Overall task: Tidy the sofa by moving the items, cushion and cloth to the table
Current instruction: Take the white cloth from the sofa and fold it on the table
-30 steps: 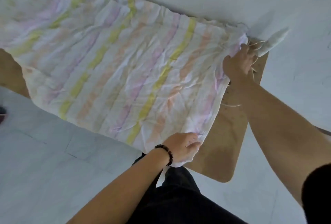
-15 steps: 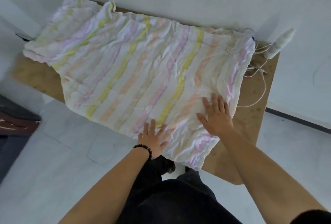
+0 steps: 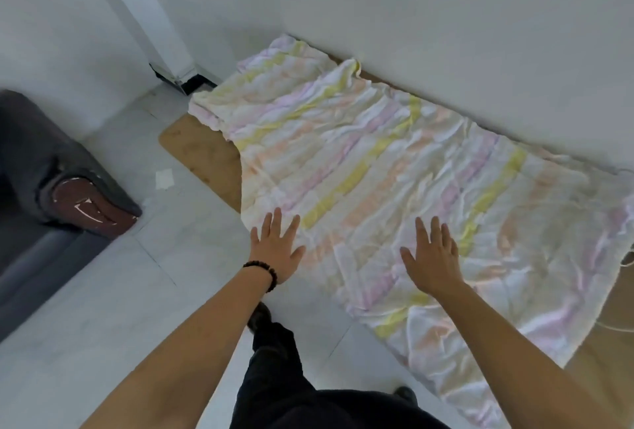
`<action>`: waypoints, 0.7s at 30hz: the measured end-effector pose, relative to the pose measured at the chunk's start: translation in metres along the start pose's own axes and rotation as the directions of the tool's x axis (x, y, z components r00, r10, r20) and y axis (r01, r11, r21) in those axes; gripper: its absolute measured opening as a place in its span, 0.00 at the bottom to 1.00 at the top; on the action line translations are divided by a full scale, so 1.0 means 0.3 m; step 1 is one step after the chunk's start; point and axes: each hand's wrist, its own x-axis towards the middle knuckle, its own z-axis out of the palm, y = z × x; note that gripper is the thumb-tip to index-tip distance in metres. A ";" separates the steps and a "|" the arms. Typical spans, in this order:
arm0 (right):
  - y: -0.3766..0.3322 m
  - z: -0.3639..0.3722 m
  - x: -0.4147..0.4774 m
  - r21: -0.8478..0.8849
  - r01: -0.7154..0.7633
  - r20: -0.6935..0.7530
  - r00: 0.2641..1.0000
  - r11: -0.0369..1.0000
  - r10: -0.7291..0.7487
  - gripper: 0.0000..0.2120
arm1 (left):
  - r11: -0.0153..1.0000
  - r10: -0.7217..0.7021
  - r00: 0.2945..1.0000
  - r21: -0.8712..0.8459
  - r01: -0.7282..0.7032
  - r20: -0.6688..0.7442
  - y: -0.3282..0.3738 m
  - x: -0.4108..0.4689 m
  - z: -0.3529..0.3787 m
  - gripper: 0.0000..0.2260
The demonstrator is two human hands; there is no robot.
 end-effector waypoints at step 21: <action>-1.616 0.181 0.601 0.298 0.095 0.033 0.993 0.950 -0.110 0.32 | 0.979 0.206 0.979 -0.008 -0.206 -0.015 -1.204 0.844 -0.582 0.34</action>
